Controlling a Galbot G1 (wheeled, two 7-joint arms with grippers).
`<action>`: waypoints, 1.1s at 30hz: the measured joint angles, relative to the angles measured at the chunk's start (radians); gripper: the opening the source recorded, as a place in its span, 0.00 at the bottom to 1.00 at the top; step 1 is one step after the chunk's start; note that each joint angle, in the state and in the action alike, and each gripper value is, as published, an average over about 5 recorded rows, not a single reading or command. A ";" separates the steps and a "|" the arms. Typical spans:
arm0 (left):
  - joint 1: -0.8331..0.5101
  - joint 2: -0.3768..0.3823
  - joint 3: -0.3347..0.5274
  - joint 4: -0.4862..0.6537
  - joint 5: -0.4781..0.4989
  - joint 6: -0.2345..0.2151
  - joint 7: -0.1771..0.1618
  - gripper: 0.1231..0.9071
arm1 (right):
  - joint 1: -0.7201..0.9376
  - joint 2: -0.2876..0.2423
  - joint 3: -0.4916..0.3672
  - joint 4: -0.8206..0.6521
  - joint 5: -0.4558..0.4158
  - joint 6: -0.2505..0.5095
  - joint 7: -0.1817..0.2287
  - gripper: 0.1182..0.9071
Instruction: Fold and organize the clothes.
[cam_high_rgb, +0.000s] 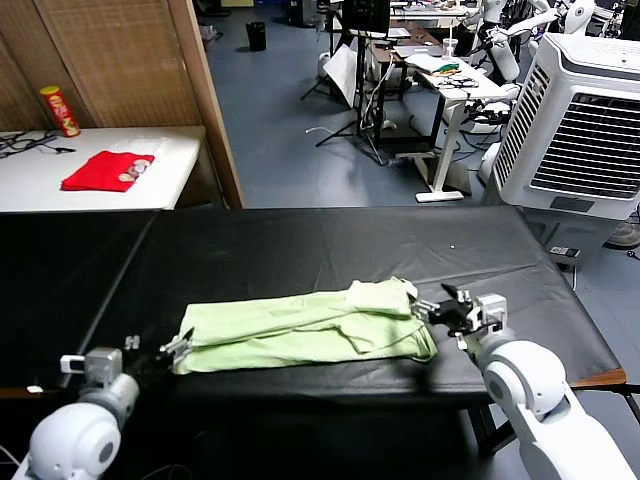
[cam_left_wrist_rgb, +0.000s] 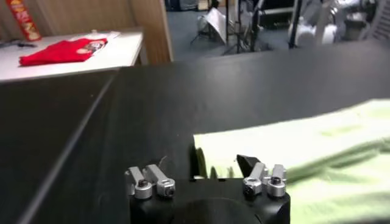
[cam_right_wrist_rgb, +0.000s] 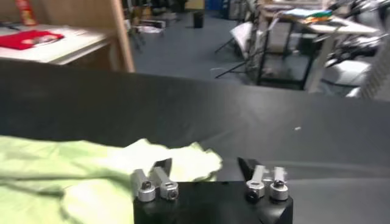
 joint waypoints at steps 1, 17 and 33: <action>-0.022 -0.004 0.009 0.016 -0.010 -0.004 0.000 0.86 | 0.017 0.013 -0.010 -0.026 -0.015 0.012 -0.003 0.86; -0.225 -0.031 0.098 0.252 -0.105 0.015 0.013 0.71 | 0.167 0.136 -0.107 -0.316 -0.117 0.048 -0.077 0.63; -0.236 -0.063 0.124 0.293 0.024 -0.068 0.055 0.00 | 0.123 0.206 -0.098 -0.352 -0.203 0.162 0.011 0.03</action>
